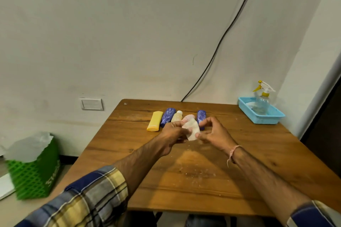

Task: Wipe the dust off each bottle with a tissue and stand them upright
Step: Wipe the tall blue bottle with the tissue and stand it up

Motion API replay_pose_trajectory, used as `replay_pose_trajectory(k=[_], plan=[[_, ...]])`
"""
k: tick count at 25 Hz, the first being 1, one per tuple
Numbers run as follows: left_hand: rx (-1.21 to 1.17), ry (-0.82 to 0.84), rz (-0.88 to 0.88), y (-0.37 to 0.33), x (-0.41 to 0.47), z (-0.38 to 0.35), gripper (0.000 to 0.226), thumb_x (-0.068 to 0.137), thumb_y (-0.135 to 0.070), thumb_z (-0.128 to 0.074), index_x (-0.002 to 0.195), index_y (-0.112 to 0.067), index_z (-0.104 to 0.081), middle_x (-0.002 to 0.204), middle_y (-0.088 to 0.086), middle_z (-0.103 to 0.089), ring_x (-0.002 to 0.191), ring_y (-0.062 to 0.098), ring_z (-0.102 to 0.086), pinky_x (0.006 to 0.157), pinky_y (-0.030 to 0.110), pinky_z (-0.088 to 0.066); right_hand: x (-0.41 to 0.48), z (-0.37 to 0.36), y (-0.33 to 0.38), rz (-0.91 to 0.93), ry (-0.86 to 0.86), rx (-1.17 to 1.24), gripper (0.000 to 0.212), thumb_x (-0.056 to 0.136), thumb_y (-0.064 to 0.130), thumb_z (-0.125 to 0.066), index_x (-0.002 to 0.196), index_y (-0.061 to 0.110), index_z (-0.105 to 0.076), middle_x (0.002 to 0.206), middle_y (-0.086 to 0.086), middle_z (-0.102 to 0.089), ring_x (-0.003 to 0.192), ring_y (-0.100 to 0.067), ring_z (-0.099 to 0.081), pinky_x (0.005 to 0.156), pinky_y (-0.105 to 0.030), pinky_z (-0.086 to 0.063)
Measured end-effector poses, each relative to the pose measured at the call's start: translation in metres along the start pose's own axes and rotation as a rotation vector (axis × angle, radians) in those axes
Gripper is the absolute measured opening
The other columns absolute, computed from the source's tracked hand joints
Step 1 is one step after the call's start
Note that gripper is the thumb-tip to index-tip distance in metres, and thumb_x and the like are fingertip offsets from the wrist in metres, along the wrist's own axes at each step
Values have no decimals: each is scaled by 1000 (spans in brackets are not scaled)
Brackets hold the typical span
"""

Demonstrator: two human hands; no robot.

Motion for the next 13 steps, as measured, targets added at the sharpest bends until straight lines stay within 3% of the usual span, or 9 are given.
replay_pose_trajectory(k=[3,5,9,13], plan=[[223,43,-52,-2,-11,6,22,86,0,-71,106,-7,-76,114,3,-74,96,19,-64,73,31,-50,-11,-3,6,10,149,39,71,69,11,-87,125,29,-46,115,11,-57,103,-8,-62,83,-25,-56],[318,81,-55,-1,-11,3,22,85,3,-69,105,-4,-76,110,2,-74,92,18,-63,72,29,-49,-16,-5,3,0,193,53,71,71,6,-85,130,22,-50,115,7,-63,100,-7,-64,81,-21,-56],[319,40,-18,13,6,-4,30,83,-7,-79,111,-10,-70,96,4,-74,80,14,-65,66,26,-50,-5,-3,-29,-101,15,-6,47,76,7,-81,119,15,-63,111,-2,-70,94,-15,-69,82,-38,-60],[435,-103,41,37,48,-23,23,87,-24,-77,105,-21,-62,102,4,-69,89,14,-65,73,29,-56,8,1,-78,-322,-152,226,49,85,5,-72,132,9,-58,115,-9,-69,80,-24,-74,65,-34,-61]])
Point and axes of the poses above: each hand's wrist, its own x-axis towards the middle knuckle, its own z-axis out of the back of the hand, y = z × x, the point moved 1 cm from there along x, towards the middle knuckle
